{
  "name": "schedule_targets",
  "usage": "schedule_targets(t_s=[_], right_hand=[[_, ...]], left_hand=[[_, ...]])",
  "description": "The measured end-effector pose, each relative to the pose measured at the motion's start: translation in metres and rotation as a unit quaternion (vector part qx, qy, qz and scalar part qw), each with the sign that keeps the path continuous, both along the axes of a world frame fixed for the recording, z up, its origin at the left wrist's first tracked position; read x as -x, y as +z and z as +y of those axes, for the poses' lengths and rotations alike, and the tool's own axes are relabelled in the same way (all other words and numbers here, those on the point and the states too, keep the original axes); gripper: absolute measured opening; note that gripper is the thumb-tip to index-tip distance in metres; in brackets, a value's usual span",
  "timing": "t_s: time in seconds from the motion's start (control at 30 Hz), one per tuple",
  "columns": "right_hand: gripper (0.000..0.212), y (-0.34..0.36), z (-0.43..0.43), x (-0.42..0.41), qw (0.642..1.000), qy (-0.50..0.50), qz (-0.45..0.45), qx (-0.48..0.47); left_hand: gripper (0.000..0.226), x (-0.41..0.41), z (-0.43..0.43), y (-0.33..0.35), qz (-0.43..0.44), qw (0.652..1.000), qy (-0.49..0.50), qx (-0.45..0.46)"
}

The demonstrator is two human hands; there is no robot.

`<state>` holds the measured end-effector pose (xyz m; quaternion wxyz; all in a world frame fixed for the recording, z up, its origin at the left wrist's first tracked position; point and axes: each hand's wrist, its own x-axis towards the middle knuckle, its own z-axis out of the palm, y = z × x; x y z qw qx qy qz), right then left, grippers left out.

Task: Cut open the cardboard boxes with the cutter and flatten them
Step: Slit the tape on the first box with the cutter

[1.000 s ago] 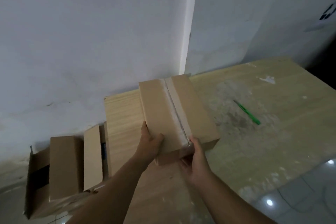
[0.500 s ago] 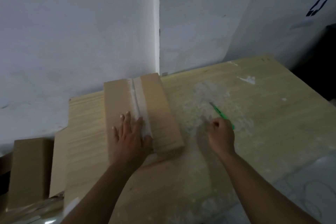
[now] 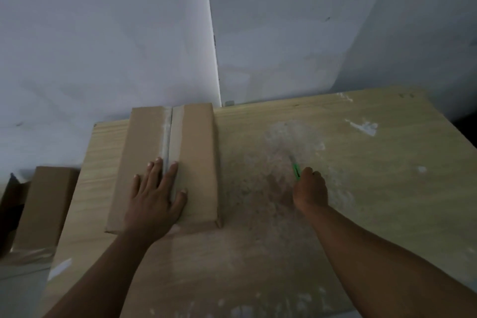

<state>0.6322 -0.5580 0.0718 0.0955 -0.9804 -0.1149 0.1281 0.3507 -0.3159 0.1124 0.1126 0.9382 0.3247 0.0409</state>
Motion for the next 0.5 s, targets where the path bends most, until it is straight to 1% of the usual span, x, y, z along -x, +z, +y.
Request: schedule_targets(t_s=[0.07, 0.13, 0.2, 0.27, 0.33, 0.4, 0.43, 0.5], right_hand=[[0.024, 0.001, 0.004, -0.002, 0.998, -0.039, 0.040, -0.027], [0.031, 0.007, 0.013, -0.005, 0.992, -0.058, 0.091, -0.058], [0.031, 0.018, 0.031, -0.005, 0.985, -0.040, 0.133, -0.099], [0.022, 0.035, 0.060, 0.000, 0.975, -0.021, 0.143, -0.167], [0.012, 0.052, 0.096, 0.011, 0.956, 0.001, 0.148, -0.252], [0.005, 0.071, 0.133, 0.031, 0.940, 0.044, 0.155, -0.302], [0.004, 0.080, 0.151, 0.044, 0.932, 0.067, 0.165, -0.316], [0.010, 0.092, 0.183, 0.072, 0.916, 0.094, 0.195, -0.338]], left_hand=[[0.077, 0.000, 0.000, -0.001, 0.003, 1.000, 0.005, 0.000], [0.076, 0.000, -0.002, -0.002, 0.000, 1.000, 0.011, 0.003], [0.075, 0.000, -0.004, -0.002, -0.009, 1.000, 0.012, 0.007], [0.075, -0.001, -0.004, -0.001, -0.014, 1.000, 0.013, 0.012], [0.076, -0.001, -0.006, 0.002, -0.021, 0.999, 0.018, 0.019], [0.079, -0.003, -0.007, 0.005, -0.034, 0.998, 0.029, 0.038], [0.079, -0.003, -0.007, 0.006, -0.051, 0.996, 0.037, 0.056], [0.074, -0.008, -0.003, 0.008, -0.126, 0.982, 0.075, 0.121]])
